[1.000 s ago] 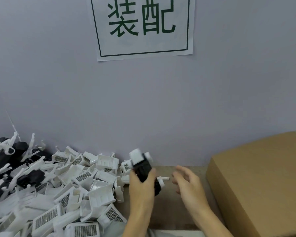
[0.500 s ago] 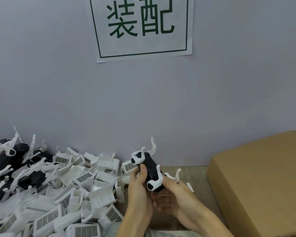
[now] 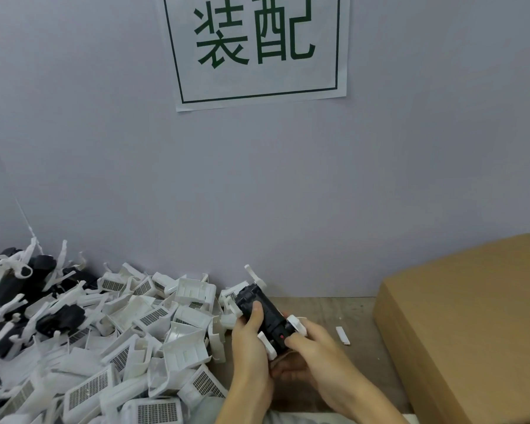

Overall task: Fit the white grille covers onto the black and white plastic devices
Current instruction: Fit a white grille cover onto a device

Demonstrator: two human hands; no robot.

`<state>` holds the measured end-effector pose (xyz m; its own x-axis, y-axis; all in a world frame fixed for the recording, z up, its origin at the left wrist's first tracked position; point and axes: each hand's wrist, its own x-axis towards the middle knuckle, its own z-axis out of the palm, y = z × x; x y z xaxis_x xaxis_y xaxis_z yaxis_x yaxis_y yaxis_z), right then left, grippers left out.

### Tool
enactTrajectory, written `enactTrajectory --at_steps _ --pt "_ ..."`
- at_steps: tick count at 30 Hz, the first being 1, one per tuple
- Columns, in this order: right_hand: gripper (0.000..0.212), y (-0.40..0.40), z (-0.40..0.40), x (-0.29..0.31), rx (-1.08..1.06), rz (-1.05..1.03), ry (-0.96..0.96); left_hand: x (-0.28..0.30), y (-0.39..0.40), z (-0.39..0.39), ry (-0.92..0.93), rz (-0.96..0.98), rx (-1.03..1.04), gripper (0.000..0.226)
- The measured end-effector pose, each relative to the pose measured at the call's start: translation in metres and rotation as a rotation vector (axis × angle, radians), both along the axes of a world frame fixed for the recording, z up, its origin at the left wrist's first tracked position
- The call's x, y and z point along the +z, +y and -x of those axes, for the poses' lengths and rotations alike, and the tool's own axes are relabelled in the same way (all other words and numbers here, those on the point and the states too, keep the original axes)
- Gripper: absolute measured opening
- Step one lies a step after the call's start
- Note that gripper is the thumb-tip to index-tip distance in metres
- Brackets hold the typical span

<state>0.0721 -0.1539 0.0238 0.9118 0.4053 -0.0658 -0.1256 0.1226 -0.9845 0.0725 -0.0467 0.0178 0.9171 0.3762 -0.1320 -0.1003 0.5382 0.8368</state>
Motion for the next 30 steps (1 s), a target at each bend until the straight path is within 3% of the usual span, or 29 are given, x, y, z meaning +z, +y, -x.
enactTrajectory --at_steps 4,12,19,21,27,30 --pt "0.030 -0.0002 -0.0016 -0.0023 -0.067 -0.054 0.063 0.0004 -0.0058 -0.0007 -0.030 -0.127 0.025 0.018" --pt "0.019 -0.0008 -0.0015 -0.0022 -0.080 -0.097 0.061 0.0025 -0.0064 0.0014 -0.030 -0.154 0.039 0.016" --pt "0.040 0.0032 0.0026 -0.0019 -0.062 0.004 -0.025 0.0052 -0.0013 0.0055 0.016 0.011 0.021 0.031" --pt "0.036 0.0036 0.0029 -0.0015 -0.069 0.002 0.000 0.0052 0.0002 0.0059 0.022 0.035 0.024 0.029" --pt "0.029 0.0006 0.0002 -0.0009 -0.036 0.009 0.051 0.0035 -0.0040 0.0024 0.014 -0.094 0.045 0.021" --pt "0.036 -0.0012 0.0004 -0.0004 0.003 -0.019 0.068 0.0026 -0.0041 0.0006 0.004 -0.105 0.061 0.018"
